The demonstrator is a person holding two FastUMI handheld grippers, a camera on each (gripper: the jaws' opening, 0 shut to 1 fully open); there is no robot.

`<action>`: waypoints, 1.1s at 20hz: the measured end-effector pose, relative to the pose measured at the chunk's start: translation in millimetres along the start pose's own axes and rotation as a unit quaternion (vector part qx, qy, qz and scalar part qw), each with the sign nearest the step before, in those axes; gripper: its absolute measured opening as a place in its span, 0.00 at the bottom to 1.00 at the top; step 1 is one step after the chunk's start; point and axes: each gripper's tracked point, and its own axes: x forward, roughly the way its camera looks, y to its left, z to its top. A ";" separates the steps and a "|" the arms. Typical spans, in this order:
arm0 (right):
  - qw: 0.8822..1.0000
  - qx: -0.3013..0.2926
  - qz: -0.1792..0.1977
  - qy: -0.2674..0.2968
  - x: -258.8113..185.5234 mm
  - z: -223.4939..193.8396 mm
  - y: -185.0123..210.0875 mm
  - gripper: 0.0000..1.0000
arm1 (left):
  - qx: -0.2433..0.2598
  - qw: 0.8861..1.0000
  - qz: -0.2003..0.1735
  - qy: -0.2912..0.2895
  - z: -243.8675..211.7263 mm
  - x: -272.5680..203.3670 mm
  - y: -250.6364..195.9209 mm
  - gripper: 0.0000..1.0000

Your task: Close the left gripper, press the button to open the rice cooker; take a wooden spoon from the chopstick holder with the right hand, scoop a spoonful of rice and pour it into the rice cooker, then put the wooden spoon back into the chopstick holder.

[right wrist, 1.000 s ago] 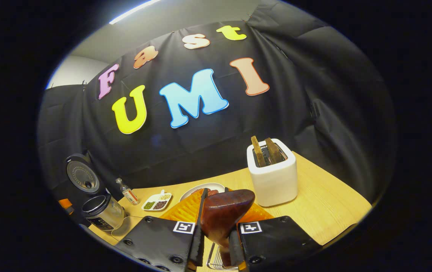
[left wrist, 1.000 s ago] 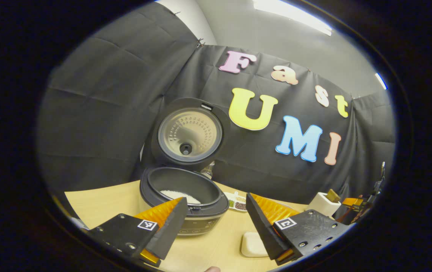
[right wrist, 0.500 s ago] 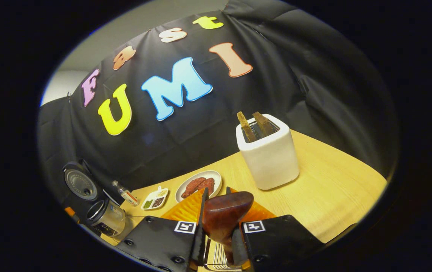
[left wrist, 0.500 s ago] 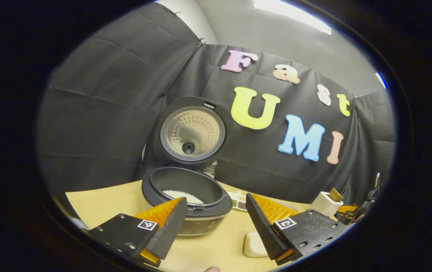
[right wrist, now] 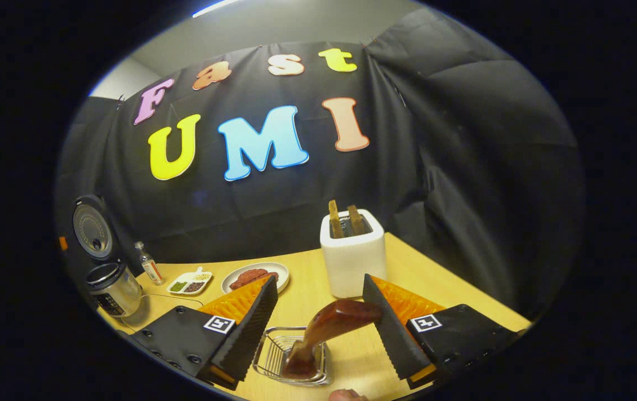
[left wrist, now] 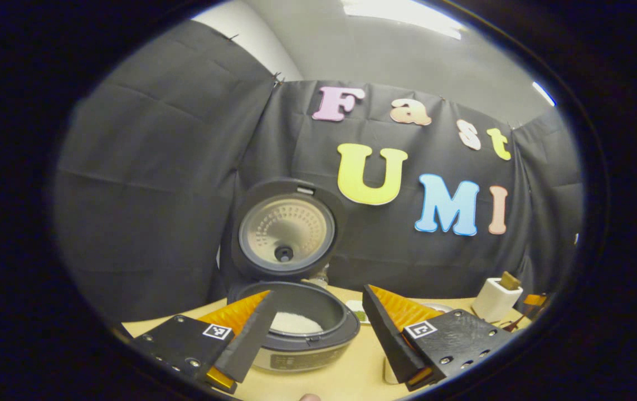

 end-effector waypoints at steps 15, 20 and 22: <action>0.996 -0.041 0.007 -0.082 -88.9 8.9 -4.8 0.98 | 0.098 0.991 0.061 -0.068 133.1 171.9 30.1 0.96; 0.996 -0.019 0.033 -0.086 -90.1 9.6 21.4 0.92 | 0.056 0.993 0.089 -0.045 151.0 235.0 51.2 0.95; 0.995 -0.034 0.036 -0.091 -89.1 11.9 28.1 0.98 | 0.096 0.991 0.097 -0.012 136.4 256.3 52.9 0.96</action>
